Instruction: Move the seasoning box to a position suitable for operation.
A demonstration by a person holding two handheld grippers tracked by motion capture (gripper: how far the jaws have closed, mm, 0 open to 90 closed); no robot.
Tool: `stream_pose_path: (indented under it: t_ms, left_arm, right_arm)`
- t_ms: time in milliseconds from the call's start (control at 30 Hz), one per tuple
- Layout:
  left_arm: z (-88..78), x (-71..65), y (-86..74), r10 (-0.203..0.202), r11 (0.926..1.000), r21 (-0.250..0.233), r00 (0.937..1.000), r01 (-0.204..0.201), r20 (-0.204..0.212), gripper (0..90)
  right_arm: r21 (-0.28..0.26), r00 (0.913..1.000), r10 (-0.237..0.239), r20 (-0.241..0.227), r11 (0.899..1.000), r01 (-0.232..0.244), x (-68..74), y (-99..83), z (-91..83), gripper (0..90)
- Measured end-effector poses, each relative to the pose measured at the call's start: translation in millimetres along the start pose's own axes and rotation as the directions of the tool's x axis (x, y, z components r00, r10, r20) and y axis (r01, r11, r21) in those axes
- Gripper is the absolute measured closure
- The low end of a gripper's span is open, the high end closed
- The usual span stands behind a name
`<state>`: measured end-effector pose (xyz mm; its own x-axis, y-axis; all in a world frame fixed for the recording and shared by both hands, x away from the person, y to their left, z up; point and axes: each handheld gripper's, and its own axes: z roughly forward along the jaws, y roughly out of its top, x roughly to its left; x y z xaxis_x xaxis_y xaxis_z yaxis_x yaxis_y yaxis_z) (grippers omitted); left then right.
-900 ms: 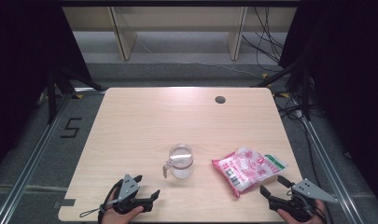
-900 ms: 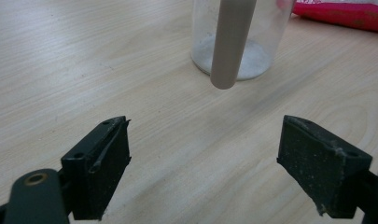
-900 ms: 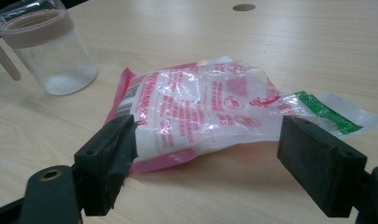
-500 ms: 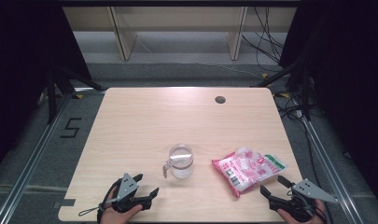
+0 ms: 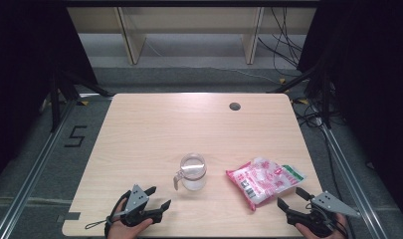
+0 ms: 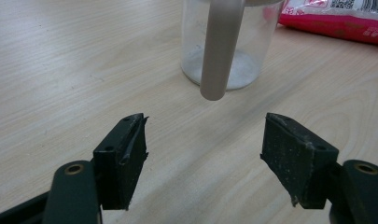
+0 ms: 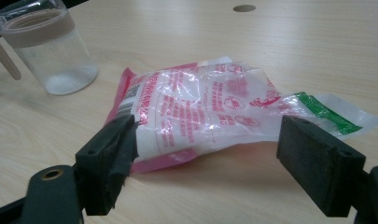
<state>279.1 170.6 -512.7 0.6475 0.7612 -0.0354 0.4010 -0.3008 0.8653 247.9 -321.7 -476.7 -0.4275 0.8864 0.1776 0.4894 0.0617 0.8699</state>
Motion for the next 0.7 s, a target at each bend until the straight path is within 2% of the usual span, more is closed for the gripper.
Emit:
stream_pose_path:
  t_ms: [33, 67, 100, 200, 233, 333, 367, 433, 467, 500, 533, 567, 600, 633, 667, 700]
  left_arm:
    - [1.3, -2.9, -0.4, -0.041, 0.9990, -0.018, 0.9991, 0.041, 0.004, 30.0]
    - [0.5, -1.6, -0.3, -0.023, 0.9997, -0.003, 0.9997, 0.023, -0.006, 30.0]
    - [1.2, -2.1, -0.4, -0.029, 0.9996, -0.008, 0.9996, 0.029, 0.001, 30.0]
    - [2.2, -3.2, 0.2, -0.028, 0.9995, -0.017, 0.9996, 0.028, 0.002, 29.0]
    - [1.7, -2.9, 0.4, -0.025, 0.9997, -0.005, 0.9997, 0.025, -0.002, 29.3]
    - [2.8, -3.8, 1.9, -0.012, 0.9999, 0.000, 0.9999, 0.012, -0.002, 29.9]
    - [3.5, -4.1, 2.6, -0.012, 0.9999, 0.000, 0.9999, 0.012, -0.001, 29.9]
    - [5.7, -4.1, 3.6, -0.012, 0.9999, -0.003, 0.9999, 0.012, 0.008, 31.1]
    - [6.3, -4.2, 4.5, -0.011, 0.9999, 0.004, 0.9999, 0.011, 0.003, 31.7]
    - [7.8, -3.3, 5.4, -0.012, 0.9999, 0.001, 0.9998, 0.012, 0.015, 34.3]
    - [9.1, -3.5, 6.8, -0.014, 0.9999, -0.007, 0.9998, 0.014, 0.016, 36.9]
    - [11.6, -2.2, 10.6, 0.001, 1.0000, -0.006, 0.9997, -0.001, 0.026, 39.5]
    - [11.6, -2.2, 10.6, 0.001, 1.0000, -0.006, 0.9997, -0.001, 0.026, 41.7]
    - [13.8, -1.1, 12.8, 0.002, 0.9999, -0.011, 0.9996, -0.002, 0.028, 44.3]
    - [15.6, 0.4, 14.9, 0.006, 0.9999, -0.008, 0.9995, -0.006, 0.032, 45.7]
    - [17.5, 0.2, 16.2, -0.007, 0.9998, -0.019, 0.9990, 0.008, 0.044, 47.8]
  right_arm:
    - [-0.008, 0.9991, -0.040, -0.013, 0.999, 0.040, -4.0, 0.5, 1.4, 21.2]
    - [-0.008, 0.9991, -0.040, -0.013, 0.999, 0.040, -4.0, 0.5, 1.4, 21.2]
    - [-0.002, 0.9989, -0.047, -0.003, 0.999, 0.047, -4.5, 0.2, 1.8, 21.2]
    - [0.002, 1.0000, 0.000, -0.003, 1.000, 0.000, -0.3, -0.1, 0.2, 21.3]
    - [-0.002, 0.9990, -0.046, -0.003, 0.999, 0.046, -4.2, 0.1, 1.9, 21.3]
    - [-0.017, 0.9993, -0.038, 0.001, 0.999, 0.038, -3.0, -0.4, 2.2, 21.4]
    - [-0.011, 1.0000, -0.010, 0.002, 1.000, 0.010, -0.3, -0.6, 0.8, 21.4]
    - [-0.021, 0.9999, -0.016, -0.001, 1.000, 0.016, -1.2, -0.7, 1.8, 21.5]
    - [-0.001, 0.9998, -0.018, 0.002, 1.000, 0.018, -1.5, -0.3, 0.4, 21.6]
    - [-0.009, 1.0000, -0.006, 0.003, 1.000, 0.006, -1.0, -0.7, 0.3, 21.8]
    - [-0.006, 0.9998, -0.021, 0.003, 1.000, 0.021, -2.5, -0.5, 0.6, 21.8]
    - [-0.018, 0.9985, -0.055, 0.004, 0.998, 0.055, -5.1, 0.0, 1.3, 21.7]
    - [-0.018, 0.9985, -0.055, 0.004, 0.998, 0.055, -5.1, 0.0, 1.3, 21.7]
    - [-0.016, 0.9994, -0.035, 0.006, 0.999, 0.035, -3.2, -0.8, 1.8, 21.8]
    - [-0.027, 0.9990, -0.044, 0.003, 0.999, 0.044, -3.7, -0.6, 2.0, 21.8]
    - [-0.025, 0.9986, -0.052, 0.010, 0.998, 0.052, -4.0, -0.2, 1.4, 21.9]
